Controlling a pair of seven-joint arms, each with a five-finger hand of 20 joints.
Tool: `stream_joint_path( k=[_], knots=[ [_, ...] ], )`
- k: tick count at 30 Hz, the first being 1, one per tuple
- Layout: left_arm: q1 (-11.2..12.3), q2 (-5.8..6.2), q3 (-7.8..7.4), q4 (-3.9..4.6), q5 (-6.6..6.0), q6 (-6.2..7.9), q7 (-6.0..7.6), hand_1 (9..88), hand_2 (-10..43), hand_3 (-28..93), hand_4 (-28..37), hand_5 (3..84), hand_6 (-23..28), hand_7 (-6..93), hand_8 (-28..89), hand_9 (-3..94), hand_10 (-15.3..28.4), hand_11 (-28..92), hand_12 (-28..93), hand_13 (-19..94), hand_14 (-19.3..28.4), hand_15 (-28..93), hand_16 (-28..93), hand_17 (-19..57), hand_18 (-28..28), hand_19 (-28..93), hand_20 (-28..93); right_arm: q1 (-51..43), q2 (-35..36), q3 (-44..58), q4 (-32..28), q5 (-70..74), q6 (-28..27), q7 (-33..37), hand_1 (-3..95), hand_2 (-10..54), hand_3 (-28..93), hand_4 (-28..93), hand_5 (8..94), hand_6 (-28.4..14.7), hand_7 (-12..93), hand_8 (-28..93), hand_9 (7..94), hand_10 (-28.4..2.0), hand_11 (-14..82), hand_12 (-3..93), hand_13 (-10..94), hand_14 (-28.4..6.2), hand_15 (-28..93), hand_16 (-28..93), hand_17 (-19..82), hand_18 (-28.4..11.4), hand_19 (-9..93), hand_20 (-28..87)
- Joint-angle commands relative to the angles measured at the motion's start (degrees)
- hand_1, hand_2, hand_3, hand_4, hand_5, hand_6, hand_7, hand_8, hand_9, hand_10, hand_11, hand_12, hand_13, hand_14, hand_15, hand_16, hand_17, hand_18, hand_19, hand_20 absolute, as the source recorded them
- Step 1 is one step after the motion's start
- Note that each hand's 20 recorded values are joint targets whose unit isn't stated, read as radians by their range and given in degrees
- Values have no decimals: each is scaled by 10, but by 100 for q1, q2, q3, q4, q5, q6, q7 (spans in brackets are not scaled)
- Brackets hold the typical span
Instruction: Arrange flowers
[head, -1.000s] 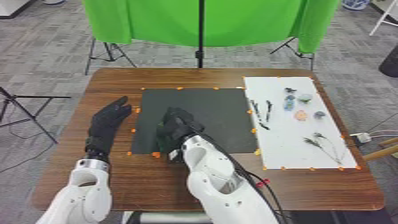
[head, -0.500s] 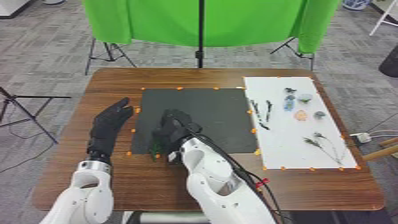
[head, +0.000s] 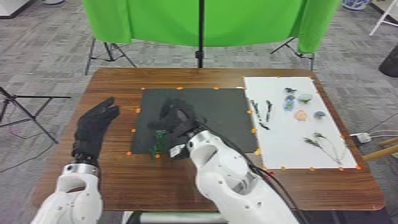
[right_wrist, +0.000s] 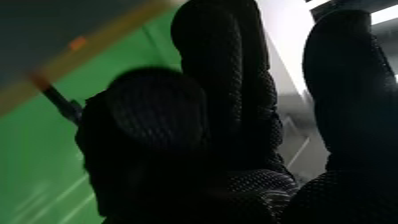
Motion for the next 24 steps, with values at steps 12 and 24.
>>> stream_joint_path(
  k=[12, 24],
  knots=[
    [340, 82, -224, -210, -45, 154, 132, 296, -87, 633, -146, 455, 44, 121, -56, 442, 137, 173, 118, 327, 165, 118, 39, 37, 122, 51, 182, -3423, 3073, 5471, -2296, -479, -117, -28, 366, -95, 494, -218, 747, -15, 201, -82, 827, -131, 243, 221, 882, -47, 477, 303, 592, -109, 905, 418],
    [252, 73, -165, -196, 31, 102, 104, 298, -86, 633, -147, 456, 44, 121, -57, 443, 137, 175, 117, 327, 166, 119, 38, 37, 122, 51, 183, -3536, 3009, 6070, -935, -1143, -1407, 59, 382, -95, 537, -240, 758, -2, 210, -91, 827, -118, 266, 237, 879, -45, 487, 306, 586, -114, 908, 422]
  ],
)
